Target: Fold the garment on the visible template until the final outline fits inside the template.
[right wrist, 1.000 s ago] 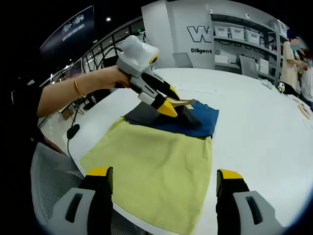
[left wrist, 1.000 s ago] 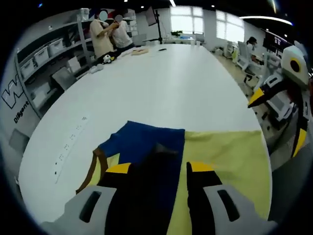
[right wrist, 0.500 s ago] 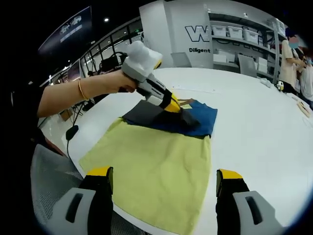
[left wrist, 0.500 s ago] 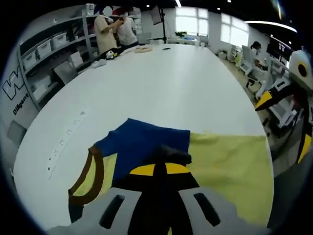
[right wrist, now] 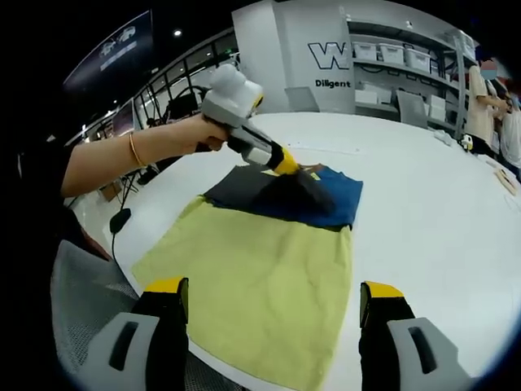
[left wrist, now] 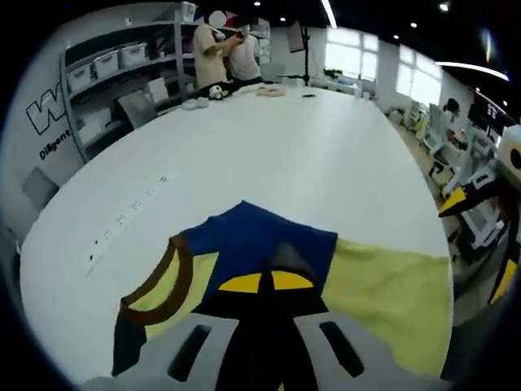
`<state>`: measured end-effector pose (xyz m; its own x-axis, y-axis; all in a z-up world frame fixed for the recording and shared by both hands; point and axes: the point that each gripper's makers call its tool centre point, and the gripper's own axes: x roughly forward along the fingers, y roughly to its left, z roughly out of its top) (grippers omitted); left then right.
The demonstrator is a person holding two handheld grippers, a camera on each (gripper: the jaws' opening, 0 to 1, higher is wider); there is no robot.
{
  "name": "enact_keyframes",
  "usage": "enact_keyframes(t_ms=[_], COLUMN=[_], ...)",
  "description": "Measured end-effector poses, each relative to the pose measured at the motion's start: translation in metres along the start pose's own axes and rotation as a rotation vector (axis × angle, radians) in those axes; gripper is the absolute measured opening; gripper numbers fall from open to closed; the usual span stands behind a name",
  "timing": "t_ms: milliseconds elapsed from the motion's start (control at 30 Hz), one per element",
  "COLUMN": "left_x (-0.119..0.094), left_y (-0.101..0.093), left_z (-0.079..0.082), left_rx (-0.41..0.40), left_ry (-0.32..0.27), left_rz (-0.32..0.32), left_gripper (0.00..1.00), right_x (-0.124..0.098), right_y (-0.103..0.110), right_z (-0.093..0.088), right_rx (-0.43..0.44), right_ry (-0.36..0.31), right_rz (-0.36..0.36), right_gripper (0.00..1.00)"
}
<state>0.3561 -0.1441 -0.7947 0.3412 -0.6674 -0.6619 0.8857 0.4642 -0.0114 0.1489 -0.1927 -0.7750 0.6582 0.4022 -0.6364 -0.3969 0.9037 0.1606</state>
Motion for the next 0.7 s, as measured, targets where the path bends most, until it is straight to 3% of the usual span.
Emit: enact_keyframes(t_ms=[233,333,500,700], left_x=[-0.006,-0.008,-0.008,-0.004], left_y=[0.02,0.031,0.036,0.033], left_z=[-0.009,-0.021,-0.043,-0.058], left_rx=[-0.13,-0.135,-0.159,-0.181], left_ry=[-0.018,0.008,0.059,0.084], left_rz=[0.072,0.127,0.167,0.167], left_gripper=[0.02,0.02,0.02,0.02], right_x=[0.001,0.001,0.002,0.0], right_y=[0.0,0.0,0.002,0.005], right_z=[0.002,0.002,0.003,0.007], right_rx=[-0.002,-0.001,-0.003,-0.003], right_ry=[-0.002,-0.003,-0.005,-0.024], right_rz=[0.002,0.003,0.01,0.029], right_gripper=[0.85,0.85,0.86,0.89])
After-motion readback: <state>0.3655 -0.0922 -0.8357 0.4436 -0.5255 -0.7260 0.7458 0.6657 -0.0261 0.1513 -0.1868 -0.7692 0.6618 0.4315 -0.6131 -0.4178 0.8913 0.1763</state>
